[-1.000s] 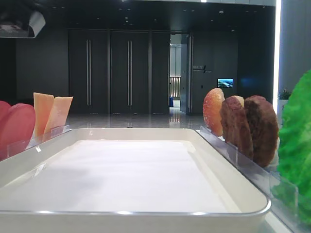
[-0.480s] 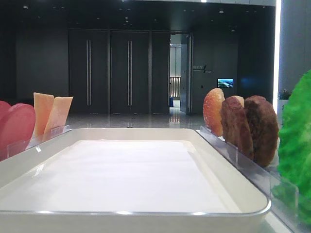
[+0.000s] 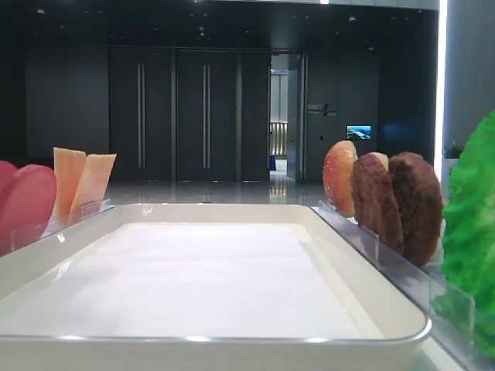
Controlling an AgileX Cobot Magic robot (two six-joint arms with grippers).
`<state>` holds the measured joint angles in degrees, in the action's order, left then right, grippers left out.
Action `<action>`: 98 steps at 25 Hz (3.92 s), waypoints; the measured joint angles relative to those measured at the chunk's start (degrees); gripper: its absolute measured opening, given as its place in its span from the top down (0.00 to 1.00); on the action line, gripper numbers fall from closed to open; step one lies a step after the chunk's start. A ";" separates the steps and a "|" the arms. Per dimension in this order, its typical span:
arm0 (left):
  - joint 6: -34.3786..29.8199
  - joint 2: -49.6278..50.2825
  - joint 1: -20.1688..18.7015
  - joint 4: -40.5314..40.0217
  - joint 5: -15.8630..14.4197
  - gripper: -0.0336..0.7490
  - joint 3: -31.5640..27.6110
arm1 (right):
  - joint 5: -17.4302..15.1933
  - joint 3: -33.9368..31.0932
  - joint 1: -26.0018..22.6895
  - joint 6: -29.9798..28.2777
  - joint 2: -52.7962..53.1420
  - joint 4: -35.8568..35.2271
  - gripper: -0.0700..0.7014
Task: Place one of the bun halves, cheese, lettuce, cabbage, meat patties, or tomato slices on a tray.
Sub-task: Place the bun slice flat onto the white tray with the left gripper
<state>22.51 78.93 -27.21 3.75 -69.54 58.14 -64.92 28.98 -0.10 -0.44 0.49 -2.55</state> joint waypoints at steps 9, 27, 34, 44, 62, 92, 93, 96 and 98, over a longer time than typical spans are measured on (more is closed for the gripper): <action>-1.10 1.00 0.00 5.58 0.57 0.78 2.88 | 0.00 0.00 0.00 0.00 0.00 0.00 0.27; -19.20 9.37 0.58 22.90 16.39 0.78 2.88 | 0.00 0.00 0.00 0.00 0.00 0.00 0.27; -32.22 16.06 4.04 34.72 19.53 0.78 2.95 | 0.00 0.00 0.00 0.00 0.00 0.00 0.27; -47.18 26.71 4.04 51.05 20.57 0.78 2.99 | 0.00 0.00 0.00 0.00 0.00 0.00 0.27; -44.47 26.78 5.32 43.35 17.94 0.78 3.06 | 0.00 0.00 0.00 0.00 0.00 0.00 0.27; -43.03 28.24 5.32 43.30 17.01 0.62 3.15 | 0.00 0.00 0.00 0.00 0.00 0.00 0.27; -42.99 28.24 5.32 43.25 16.87 0.59 3.15 | 0.00 0.00 0.00 0.00 0.00 0.00 0.27; -42.99 28.24 5.32 43.14 16.67 0.53 3.15 | 0.00 0.00 0.00 0.00 0.00 0.00 0.27; -42.91 28.11 5.32 43.12 16.67 0.51 3.15 | 0.00 0.00 0.00 0.00 0.00 0.00 0.27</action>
<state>-20.40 107.04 -21.89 46.87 -52.87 61.29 -64.92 28.98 -0.10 -0.44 0.49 -2.55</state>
